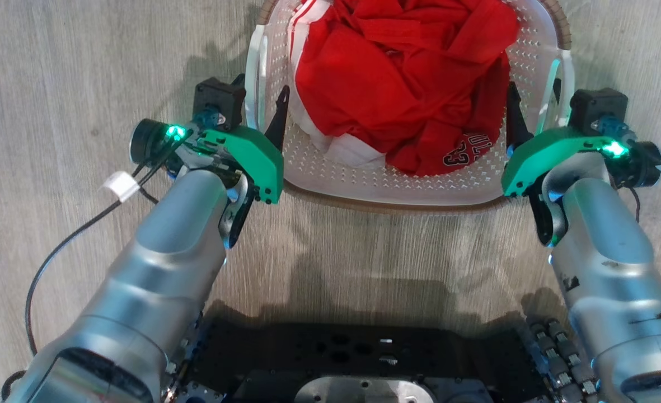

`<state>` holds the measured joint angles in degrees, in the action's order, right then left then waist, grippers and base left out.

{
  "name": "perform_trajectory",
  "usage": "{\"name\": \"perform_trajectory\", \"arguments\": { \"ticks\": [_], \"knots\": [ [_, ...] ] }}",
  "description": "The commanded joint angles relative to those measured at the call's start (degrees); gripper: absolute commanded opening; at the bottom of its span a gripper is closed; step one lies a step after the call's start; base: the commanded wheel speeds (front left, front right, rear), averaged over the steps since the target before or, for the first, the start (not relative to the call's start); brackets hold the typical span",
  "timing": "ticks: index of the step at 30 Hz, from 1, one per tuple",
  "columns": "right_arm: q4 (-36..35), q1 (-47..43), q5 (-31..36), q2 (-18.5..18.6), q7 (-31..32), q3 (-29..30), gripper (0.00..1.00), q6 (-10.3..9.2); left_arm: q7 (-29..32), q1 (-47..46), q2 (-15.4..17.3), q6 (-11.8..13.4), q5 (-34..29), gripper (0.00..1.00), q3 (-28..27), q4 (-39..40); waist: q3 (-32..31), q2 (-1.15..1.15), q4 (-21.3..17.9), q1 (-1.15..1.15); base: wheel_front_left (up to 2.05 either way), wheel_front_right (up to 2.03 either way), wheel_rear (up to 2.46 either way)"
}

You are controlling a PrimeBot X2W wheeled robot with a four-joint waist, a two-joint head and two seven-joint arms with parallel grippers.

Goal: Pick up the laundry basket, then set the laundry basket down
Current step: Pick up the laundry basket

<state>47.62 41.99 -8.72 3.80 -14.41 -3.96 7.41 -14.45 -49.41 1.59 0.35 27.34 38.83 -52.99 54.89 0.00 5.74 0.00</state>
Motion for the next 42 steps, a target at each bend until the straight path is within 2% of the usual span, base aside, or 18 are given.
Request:
{"name": "perform_trajectory", "arguments": {
  "ticks": [1,6,7,8,9,10,11,12,13,14,15,30,42],
  "knots": [
    [-0.2,-2.4,-0.4,-0.9,-0.6,-1.3,1.00,0.08,-0.5,0.9,1.3,0.4,0.5,1.00,-0.2,0.5,0.1,0.00,0.0,0.00,0.00,0.00,0.00],
    [-0.1,-2.2,-0.4,-0.9,-0.6,-1.3,1.00,0.08,-0.5,0.9,1.3,0.7,1.2,1.00,0.9,0.6,0.0,0.00,-0.1,0.00,0.00,0.00,0.00],
    [-0.1,-2.2,-0.4,-0.9,-0.6,-1.3,1.00,0.08,-0.5,0.9,1.3,0.7,1.4,0.93,1.1,0.5,0.0,0.00,-0.1,0.00,0.00,0.00,0.00],
    [0.0,-2.2,-0.4,-0.9,-0.6,-1.4,0.93,0.08,-0.5,0.9,1.3,0.7,1.5,0.86,1.3,0.4,0.0,0.00,-0.1,0.00,0.00,0.00,0.00],
    [0.1,-2.2,-0.4,-0.9,-0.6,-1.5,0.79,0.08,-0.5,1.0,1.3,0.8,1.6,0.76,1.5,0.4,-0.1,0.00,-0.1,0.00,0.00,0.00,0.00],
    [0.2,-2.2,-0.5,-0.9,-0.6,-1.6,0.58,0.08,-0.5,1.0,1.3,0.8,1.8,0.55,1.7,0.3,-0.2,0.00,-0.1,0.00,0.00,0.00,0.00],
    [0.3,-2.2,-0.6,-0.9,-0.6,-1.8,0.48,0.08,-0.5,1.1,1.3,0.8,1.9,0.47,1.9,0.2,-0.3,0.00,-0.2,0.00,0.00,0.00,0.00],
    [0.4,-2.1,-0.6,-0.9,-0.6,-1.9,0.42,0.08,-0.5,1.2,1.3,0.8,2.1,0.42,2.1,0.1,-0.4,0.00,-0.2,0.00,0.00,0.00,0.00],
    [0.6,-2.1,-0.7,-0.9,-0.6,-2.1,0.34,0.08,-0.5,1.2,1.3,0.9,2.2,0.29,2.3,0.0,-0.5,0.00,-0.2,0.00,0.00,0.00,0.00],
    [0.9,-2.1,-0.6,-0.9,-0.6,-2.5,0.18,0.08,-0.5,1.3,1.3,0.9,2.3,0.08,2.5,-0.1,-0.6,0.00,-0.2,0.00,0.00,0.00,0.00],
    [1.2,-2.0,-0.5,-0.9,-0.6,-2.8,0.00,0.08,-0.5,1.4,1.3,0.9,2.5,0.00,2.7,-0.2,-0.8,0.00,-0.2,0.00,0.00,0.00,0.00],
    [4.6,-1.5,-2.0,-0.9,-0.6,-4.4,0.00,0.08,-0.5,2.7,1.3,1.1,5.6,0.00,5.8,-0.8,-3.0,0.00,-0.2,0.00,0.00,0.00,0.00],
    [8.7,-1.4,-5.6,-0.9,-0.6,-8.1,0.00,0.08,-0.5,5.2,1.3,0.9,8.4,0.00,7.6,-3.5,-8.6,0.00,-0.7,0.00,0.00,0.00,0.00]
  ]
}}
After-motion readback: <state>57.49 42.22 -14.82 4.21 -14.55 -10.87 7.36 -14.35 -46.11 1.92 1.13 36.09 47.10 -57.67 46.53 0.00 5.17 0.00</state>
